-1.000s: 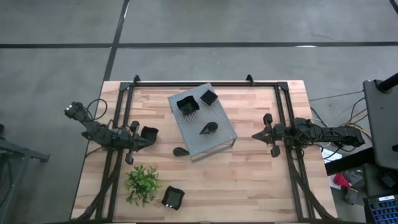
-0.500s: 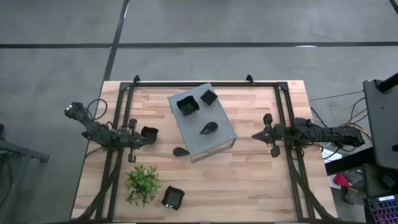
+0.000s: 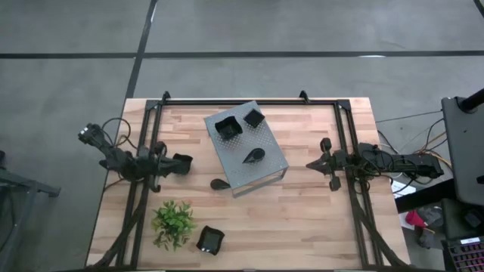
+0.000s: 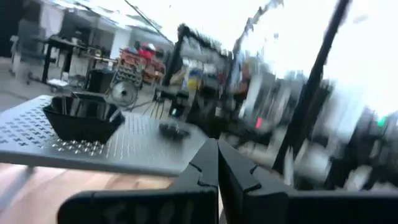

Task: Pick & Place Mini shaped plates
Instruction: Stack the distorted square plate on top of the distorted square plate on the shelf

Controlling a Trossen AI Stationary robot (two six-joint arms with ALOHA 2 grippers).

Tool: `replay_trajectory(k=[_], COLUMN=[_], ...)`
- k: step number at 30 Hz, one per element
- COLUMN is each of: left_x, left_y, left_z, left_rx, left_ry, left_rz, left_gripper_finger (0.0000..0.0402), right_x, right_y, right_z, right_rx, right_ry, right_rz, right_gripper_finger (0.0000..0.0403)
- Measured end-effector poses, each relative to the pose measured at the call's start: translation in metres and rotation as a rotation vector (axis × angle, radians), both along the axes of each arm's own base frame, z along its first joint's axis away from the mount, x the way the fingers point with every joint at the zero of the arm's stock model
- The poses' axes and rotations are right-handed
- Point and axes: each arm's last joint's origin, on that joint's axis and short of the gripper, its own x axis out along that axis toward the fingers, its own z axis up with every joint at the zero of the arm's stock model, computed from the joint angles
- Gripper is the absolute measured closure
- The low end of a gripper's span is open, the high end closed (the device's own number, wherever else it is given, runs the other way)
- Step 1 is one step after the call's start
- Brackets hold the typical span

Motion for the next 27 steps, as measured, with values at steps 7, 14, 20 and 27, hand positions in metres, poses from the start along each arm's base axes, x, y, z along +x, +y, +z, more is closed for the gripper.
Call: replay_trajectory(k=[7, 14, 20, 27], left_x=[-0.003, -0.003, 0.007, 0.02], left_y=[0.005, 0.008, 0.001, -0.009], left_z=[0.013, 0.022, 0.026, 0.055], left_rx=[-0.234, -0.159, -0.033, 0.087], left_ry=[-0.127, -0.066, 0.078, 0.271], left_rz=[0.075, 0.218, 0.23, 0.221], left_gripper_finger=[0.0401, 0.037, 0.0284, 0.0239], right_x=[0.0, 0.0, 0.0, 0.0], right_y=[0.0, 0.0, 0.0, 0.0], right_z=[0.0, 0.0, 0.0, 0.0], right_rx=[0.0, 0.0, 0.0, 0.0], right_ry=[0.0, 0.0, 0.0, 0.0], right_rz=[0.0, 0.0, 0.0, 0.0], right_gripper_finger=[0.0394, 0.0394, 0.0394, 0.0394])
